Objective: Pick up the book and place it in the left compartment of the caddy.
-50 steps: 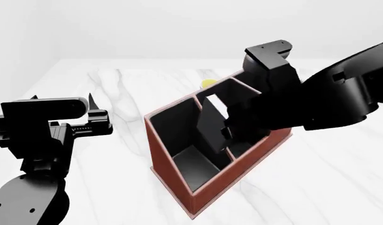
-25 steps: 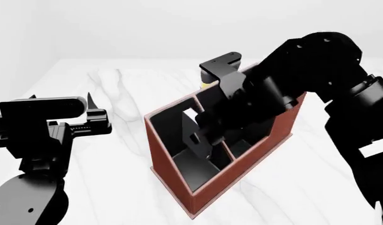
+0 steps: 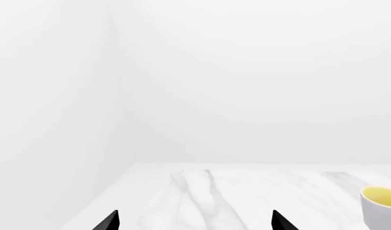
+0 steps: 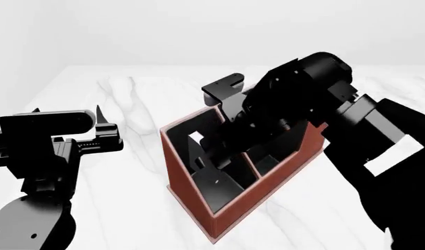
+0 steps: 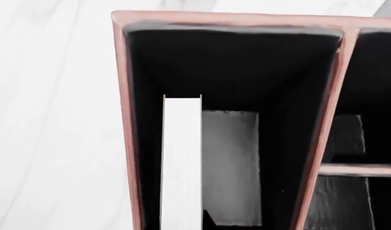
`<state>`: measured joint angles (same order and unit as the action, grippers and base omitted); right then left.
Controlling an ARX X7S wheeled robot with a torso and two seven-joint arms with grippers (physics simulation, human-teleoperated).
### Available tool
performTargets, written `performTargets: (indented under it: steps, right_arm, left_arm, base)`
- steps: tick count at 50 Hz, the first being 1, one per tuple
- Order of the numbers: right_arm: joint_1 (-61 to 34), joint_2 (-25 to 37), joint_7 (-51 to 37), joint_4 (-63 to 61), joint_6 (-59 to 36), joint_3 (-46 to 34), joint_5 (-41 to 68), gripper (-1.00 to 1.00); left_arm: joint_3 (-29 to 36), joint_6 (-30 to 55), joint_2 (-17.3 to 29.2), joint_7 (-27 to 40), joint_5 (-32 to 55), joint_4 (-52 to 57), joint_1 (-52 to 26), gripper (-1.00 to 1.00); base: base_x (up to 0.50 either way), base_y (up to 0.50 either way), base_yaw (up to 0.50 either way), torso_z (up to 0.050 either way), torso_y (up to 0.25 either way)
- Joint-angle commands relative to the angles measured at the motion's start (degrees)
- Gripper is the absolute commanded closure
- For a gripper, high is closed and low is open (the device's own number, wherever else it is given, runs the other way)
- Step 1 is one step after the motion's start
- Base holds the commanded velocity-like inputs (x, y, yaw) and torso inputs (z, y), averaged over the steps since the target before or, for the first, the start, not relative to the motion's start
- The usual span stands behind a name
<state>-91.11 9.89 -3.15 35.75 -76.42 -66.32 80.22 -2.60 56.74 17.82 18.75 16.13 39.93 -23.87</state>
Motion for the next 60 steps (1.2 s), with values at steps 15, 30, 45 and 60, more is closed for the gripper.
performTargets:
  steps: [15,30,45,60]
  right_arm:
    - [1.62,-4.15,10.29,8.9,9.28,-3.25,-10.2,1.0]
    - [3.05,-6.41,15.02,14.68,13.0,-5.79,-13.06,1.0]
    - [4.63,-8.53,18.57,20.78,17.19,-7.47,-15.26,1.0]
    - [4.89,-7.81,17.56,18.99,16.19,-7.43,-14.21,1.0]
  left_arm:
    - [-2.2,0.27,-0.63,-1.18,0.34,1.04,0.39,-1.0]
    - [-2.06,-0.62,-0.53,-1.0,0.47,0.59,0.93,-1.0]
    - [-2.16,-0.88,-0.33,-0.8,0.81,0.73,1.26,-1.0]
    - [-2.19,-0.35,-0.08,-0.47,1.24,1.05,0.89,-1.0]
  base:
    - [0.0,0.0,0.0,0.0,0.001]
    - [0.0,0.0,0.0,0.0,0.001]
    - [0.0,0.0,0.0,0.001,0.001]
    - [0.0,0.0,0.0,0.0,0.001]
